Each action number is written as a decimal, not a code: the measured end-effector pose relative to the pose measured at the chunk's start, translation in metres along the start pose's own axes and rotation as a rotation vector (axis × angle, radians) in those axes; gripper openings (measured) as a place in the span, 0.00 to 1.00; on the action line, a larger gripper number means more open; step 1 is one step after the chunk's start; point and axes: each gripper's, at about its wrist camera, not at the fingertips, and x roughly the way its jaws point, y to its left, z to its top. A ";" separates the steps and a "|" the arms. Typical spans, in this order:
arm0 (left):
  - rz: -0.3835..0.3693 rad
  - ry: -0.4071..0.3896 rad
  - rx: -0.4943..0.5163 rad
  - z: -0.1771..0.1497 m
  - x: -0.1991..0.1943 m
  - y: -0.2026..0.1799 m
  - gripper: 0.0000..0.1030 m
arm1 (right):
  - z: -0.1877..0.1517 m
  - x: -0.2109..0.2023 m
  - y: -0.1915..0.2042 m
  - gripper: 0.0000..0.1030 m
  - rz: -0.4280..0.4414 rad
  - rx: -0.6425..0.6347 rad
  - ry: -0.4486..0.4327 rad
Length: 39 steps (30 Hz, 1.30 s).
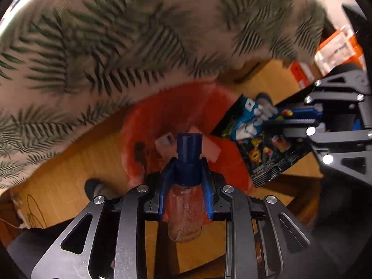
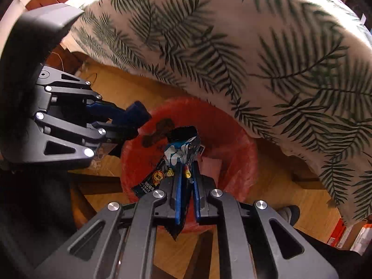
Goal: Collect trash
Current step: 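Lift the bottle and snack bag off the bed and carry them over the red bin, then open the left tool to drop the bottle while the right tool drops the snack bag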
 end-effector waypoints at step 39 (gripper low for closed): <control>0.049 0.213 -0.178 0.002 0.101 0.049 0.75 | 0.006 0.104 -0.003 0.24 0.079 0.025 0.260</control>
